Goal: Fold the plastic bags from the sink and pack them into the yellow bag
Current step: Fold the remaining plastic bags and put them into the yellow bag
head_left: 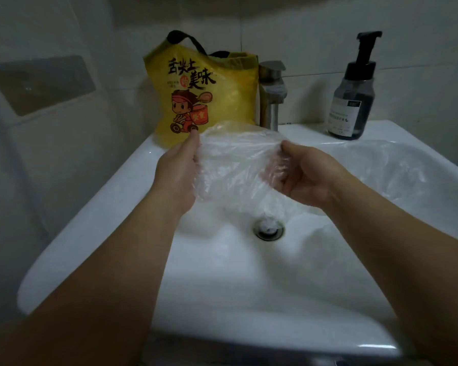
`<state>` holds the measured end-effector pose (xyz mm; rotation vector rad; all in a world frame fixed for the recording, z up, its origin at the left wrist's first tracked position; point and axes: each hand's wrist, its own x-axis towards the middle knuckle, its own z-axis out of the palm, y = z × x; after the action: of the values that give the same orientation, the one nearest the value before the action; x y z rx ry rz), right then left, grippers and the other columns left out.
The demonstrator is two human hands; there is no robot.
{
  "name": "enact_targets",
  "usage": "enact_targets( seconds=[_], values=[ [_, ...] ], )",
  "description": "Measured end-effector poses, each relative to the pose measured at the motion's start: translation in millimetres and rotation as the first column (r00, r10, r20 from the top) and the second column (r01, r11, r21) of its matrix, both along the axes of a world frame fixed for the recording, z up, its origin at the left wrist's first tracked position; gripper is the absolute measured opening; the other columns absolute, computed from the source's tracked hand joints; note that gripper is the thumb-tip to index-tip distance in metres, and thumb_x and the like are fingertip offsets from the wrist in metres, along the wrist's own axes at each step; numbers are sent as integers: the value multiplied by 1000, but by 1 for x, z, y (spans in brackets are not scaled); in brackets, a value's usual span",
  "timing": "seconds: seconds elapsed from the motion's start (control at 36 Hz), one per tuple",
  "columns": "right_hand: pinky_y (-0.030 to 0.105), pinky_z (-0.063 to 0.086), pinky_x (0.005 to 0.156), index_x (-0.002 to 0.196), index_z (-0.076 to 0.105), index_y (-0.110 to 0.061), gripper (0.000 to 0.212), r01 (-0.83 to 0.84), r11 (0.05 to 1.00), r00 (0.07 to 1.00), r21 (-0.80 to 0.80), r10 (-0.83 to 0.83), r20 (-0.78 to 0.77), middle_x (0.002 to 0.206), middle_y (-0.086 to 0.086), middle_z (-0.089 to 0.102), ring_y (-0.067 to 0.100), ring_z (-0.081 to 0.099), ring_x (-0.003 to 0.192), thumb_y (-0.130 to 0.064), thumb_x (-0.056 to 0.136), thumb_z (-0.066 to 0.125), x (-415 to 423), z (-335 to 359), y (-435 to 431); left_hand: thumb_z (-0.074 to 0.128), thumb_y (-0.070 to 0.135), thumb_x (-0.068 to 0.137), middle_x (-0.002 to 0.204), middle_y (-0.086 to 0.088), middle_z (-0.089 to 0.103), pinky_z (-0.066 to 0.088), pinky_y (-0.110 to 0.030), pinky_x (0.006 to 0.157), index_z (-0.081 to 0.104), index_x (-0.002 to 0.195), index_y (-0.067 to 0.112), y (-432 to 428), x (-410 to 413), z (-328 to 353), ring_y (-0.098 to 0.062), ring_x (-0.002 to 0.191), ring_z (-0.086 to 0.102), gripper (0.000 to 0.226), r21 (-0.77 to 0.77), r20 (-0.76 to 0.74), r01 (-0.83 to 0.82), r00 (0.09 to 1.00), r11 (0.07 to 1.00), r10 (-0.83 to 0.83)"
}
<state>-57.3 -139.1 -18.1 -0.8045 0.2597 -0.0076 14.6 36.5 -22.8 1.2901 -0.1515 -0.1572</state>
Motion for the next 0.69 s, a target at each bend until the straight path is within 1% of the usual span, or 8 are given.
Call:
enact_targets(
  seconds=[0.17,0.22,0.28,0.33,0.44,0.53,0.64,0.69],
  values=[
    [26,57,62,81,59,-6,28,193,981,980,-26,-194,-49,58,1,54,13,48,57,-28,97,54,3,-1,-6,69,53,80,126,-16,63,43,-50,106,63,124,9,5,10,-5,-33,120,58,63,-39,-39,-12,999,999,11],
    [30,57,68,114,58,-8,32,195,980,981,24,-195,-26,66,3,60,17,54,67,-34,95,56,3,0,-9,71,54,72,131,-16,59,39,-53,109,62,124,8,7,12,-7,-34,125,53,70,-16,-33,-7,999,1000,7],
    [35,54,76,137,42,-23,45,196,981,979,2,-196,49,81,7,63,22,56,78,-30,95,57,4,-2,-15,66,44,86,125,-12,65,41,-48,108,60,126,11,6,8,-5,-29,120,59,52,-4,-31,-5,1000,1000,5],
    [38,51,81,138,39,-32,48,202,972,974,-119,-186,131,92,9,62,24,54,82,-15,96,54,1,-1,-15,56,31,98,108,2,68,46,-38,101,52,133,20,4,9,-6,-15,103,64,37,28,16,4,1000,1000,-5],
    [36,51,84,129,51,-15,39,224,940,965,-256,-177,194,89,7,62,19,55,78,3,94,47,-2,1,-14,46,18,103,97,17,67,53,-26,75,47,134,37,6,9,-5,-4,92,65,37,85,150,85,984,993,-97],
    [33,52,77,105,58,-11,26,188,940,971,-284,-135,197,72,3,59,16,52,69,8,90,50,-3,2,-16,53,12,98,84,10,72,47,-31,80,67,106,27,9,9,-4,-9,83,64,22,122,142,104,982,987,-121],
    [33,54,88,139,41,2,58,190,877,982,-440,-161,102,117,15,57,25,61,99,14,84,57,-6,1,-19,66,10,90,110,0,69,47,-35,99,65,108,24,10,8,-7,-16,105,64,22,255,183,70,976,964,-119],
    [33,54,88,140,42,1,61,158,718,985,-677,-162,58,119,12,55,28,61,102,14,83,60,-6,-2,-19,70,9,87,106,1,68,49,-26,94,63,109,24,13,7,-9,-14,101,64,28,382,268,-13,959,924,-97]
  ],
)
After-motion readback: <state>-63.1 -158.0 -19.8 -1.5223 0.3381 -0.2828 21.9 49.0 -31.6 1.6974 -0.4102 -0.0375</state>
